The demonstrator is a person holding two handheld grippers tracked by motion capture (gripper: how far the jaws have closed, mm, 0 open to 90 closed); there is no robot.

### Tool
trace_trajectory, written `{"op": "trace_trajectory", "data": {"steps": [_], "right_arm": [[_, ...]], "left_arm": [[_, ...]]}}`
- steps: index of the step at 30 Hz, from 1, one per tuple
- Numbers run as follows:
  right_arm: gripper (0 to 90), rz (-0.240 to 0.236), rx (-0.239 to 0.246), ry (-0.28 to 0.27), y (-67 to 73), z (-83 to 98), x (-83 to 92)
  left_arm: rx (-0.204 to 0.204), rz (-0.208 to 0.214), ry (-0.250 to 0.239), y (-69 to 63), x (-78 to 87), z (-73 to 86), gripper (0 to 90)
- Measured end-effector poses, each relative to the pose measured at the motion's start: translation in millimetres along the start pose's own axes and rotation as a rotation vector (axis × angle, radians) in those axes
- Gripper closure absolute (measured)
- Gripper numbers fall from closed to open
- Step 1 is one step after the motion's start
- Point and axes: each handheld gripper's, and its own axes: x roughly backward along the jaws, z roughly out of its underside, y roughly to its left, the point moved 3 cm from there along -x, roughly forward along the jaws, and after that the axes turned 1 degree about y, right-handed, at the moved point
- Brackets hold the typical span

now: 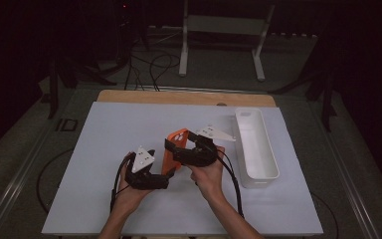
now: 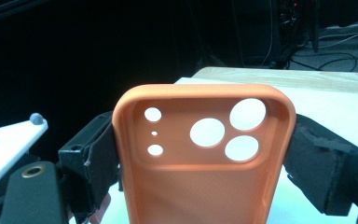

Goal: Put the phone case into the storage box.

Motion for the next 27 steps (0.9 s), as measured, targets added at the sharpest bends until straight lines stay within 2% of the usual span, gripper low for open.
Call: {"op": "trace_trajectory", "data": {"steps": [16, 20, 27], "right_arm": [[16.6, 0.016, 0.001, -0.009, -2.7, -2.0, 2.0], [16.7, 0.024, 0.007, -0.008, -4.1, -2.9, 2.6], [16.6, 0.036, 0.016, -0.006, -5.7, -4.1, 2.8]], "left_arm": [[0.014, -0.012, -0.023, 12.6, 11.2, -4.4, 0.5], [0.031, -0.006, -0.021, 17.3, 13.7, -4.9, 0.0], [0.022, -0.008, -0.014, 21.7, 16.7, -4.9, 0.0]]}}
